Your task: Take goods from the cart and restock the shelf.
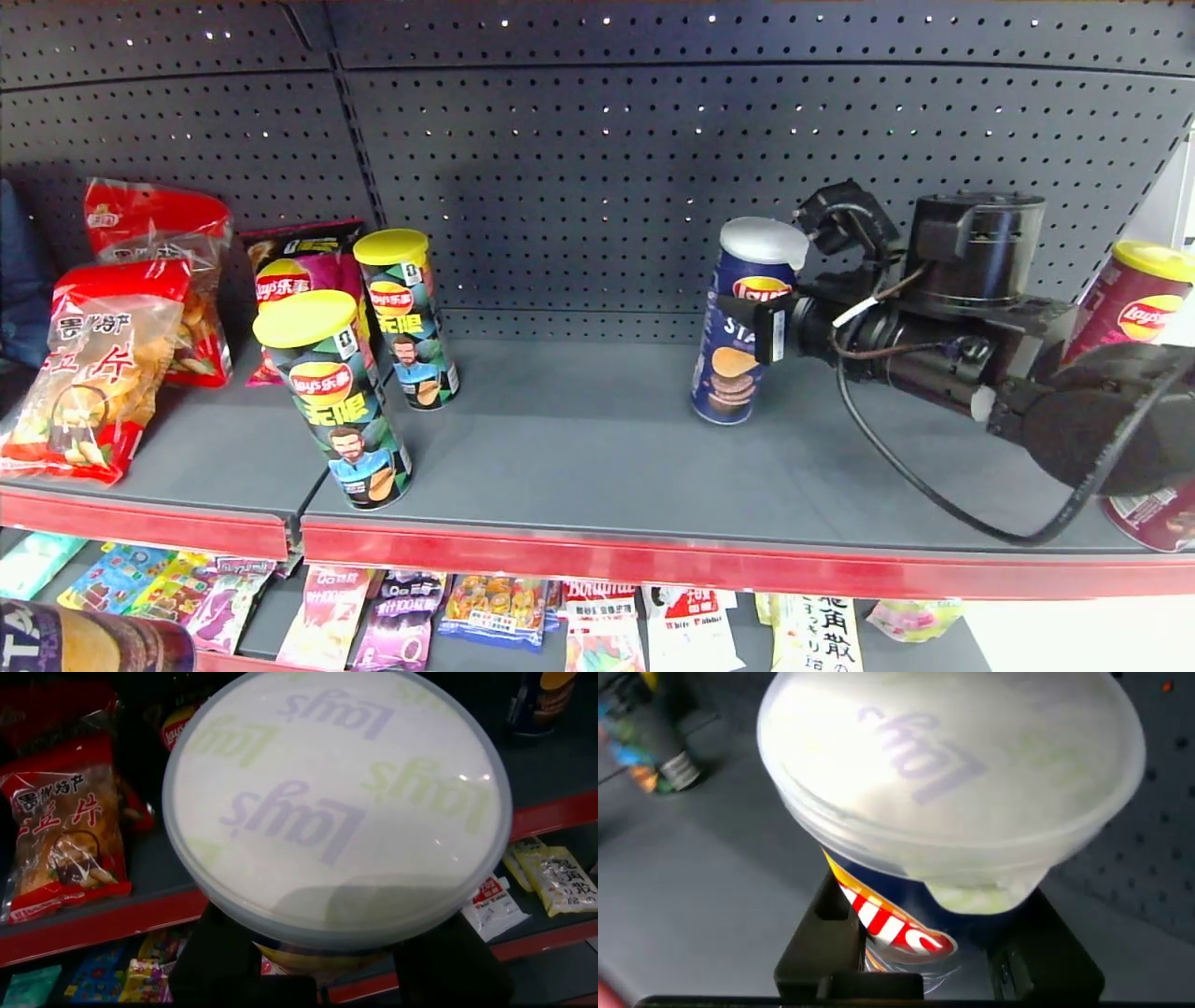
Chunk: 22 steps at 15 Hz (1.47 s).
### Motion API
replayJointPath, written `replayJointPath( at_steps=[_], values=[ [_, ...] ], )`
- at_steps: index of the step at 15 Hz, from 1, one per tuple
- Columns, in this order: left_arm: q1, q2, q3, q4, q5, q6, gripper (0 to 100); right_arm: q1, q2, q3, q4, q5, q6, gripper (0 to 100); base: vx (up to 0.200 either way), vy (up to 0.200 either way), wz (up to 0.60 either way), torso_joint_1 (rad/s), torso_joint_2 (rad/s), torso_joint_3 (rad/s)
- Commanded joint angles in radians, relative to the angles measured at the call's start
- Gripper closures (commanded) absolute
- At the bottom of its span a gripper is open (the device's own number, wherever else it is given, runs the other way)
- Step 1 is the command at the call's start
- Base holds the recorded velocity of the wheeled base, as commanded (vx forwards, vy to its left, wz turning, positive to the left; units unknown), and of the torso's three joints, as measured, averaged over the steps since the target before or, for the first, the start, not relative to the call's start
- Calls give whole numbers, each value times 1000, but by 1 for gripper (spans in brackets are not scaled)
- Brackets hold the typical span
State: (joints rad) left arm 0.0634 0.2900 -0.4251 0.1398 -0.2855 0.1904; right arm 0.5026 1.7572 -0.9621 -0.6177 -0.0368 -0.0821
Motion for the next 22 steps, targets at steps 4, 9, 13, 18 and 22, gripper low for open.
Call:
replayJointPath(
  at_steps=[4,9,13,18,22],
  values=[
    [1,17,-3,-2,0,0,100,54,-157,189,-2,-23,-4,100,0,0,0,0,0,0],
    [1,17,0,0,2,0,100,146,-163,246,-4,-84,2,100,0,0,0,0,0,0],
    [-1,17,2,0,2,0,100,189,-159,252,-4,-114,24,100,0,0,0,0,0,0],
    [1,21,3,0,0,0,100,220,-163,290,-4,-150,51,100,0,0,0,0,0,0],
    [1,21,11,0,0,0,100,225,-160,287,-4,-176,50,100,0,0,0,0,0,0]
  ],
)
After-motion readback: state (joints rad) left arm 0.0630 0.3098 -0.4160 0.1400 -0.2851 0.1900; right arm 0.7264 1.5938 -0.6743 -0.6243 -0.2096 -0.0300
